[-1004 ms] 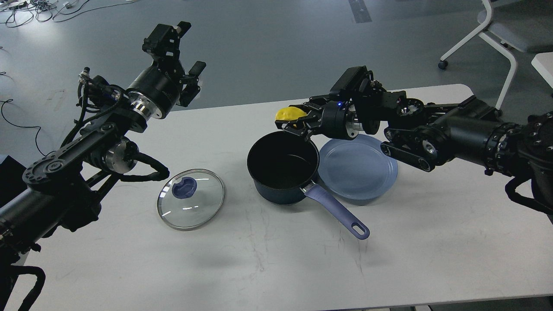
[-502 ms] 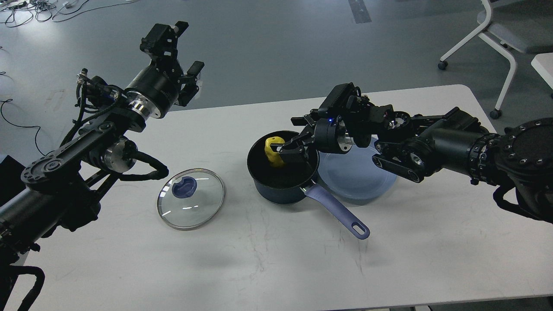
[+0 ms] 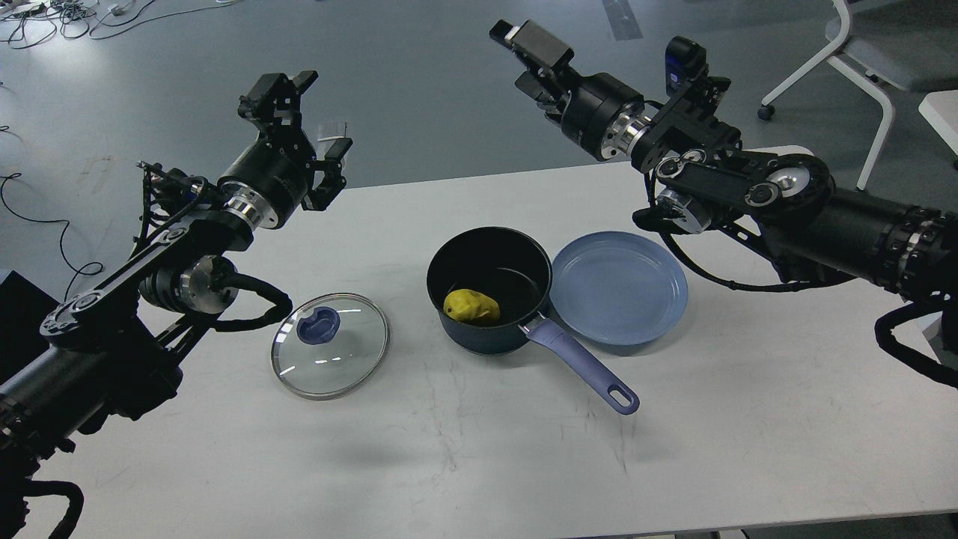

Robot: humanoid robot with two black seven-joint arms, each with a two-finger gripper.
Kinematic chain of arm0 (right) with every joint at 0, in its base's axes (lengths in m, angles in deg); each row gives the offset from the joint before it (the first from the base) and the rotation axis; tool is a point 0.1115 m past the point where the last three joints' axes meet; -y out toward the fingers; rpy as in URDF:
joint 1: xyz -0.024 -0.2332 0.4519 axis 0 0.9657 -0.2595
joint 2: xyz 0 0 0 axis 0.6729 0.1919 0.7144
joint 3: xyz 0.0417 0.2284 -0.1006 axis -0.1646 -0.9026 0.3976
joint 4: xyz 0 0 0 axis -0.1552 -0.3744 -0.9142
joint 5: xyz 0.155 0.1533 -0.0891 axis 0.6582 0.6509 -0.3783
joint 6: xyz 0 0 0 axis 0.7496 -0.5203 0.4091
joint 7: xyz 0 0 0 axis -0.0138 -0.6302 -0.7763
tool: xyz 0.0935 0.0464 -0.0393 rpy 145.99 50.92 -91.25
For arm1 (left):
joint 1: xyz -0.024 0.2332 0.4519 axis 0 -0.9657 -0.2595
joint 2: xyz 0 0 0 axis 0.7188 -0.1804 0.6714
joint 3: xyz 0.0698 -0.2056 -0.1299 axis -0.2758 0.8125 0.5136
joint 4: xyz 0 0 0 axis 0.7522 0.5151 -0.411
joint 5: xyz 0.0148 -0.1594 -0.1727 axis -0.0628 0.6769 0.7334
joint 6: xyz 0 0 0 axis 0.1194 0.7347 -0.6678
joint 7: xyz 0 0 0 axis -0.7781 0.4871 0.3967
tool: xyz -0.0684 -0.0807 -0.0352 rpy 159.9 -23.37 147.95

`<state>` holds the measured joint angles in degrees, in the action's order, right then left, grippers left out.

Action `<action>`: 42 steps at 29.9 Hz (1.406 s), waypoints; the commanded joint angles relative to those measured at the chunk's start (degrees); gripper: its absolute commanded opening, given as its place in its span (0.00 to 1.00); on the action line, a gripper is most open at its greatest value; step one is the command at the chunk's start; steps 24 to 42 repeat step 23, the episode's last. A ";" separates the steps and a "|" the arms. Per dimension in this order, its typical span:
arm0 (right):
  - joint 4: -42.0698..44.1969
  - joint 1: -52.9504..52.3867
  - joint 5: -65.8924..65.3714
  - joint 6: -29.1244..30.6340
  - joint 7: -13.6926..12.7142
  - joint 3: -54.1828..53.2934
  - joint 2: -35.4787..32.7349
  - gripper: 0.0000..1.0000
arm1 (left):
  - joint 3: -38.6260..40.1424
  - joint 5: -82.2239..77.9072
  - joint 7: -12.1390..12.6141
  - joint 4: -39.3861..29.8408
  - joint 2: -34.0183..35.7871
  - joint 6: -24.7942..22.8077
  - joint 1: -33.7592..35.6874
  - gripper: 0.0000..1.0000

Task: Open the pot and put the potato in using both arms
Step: 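Open the right gripper to drop the potato, then raise it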

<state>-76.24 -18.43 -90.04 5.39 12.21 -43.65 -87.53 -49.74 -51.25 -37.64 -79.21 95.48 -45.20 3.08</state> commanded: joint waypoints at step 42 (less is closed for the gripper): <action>-7.98 12.78 16.35 12.46 -18.33 -16.50 -8.77 1.00 | 5.93 0.69 7.83 0.00 -1.17 -4.74 -6.61 0.98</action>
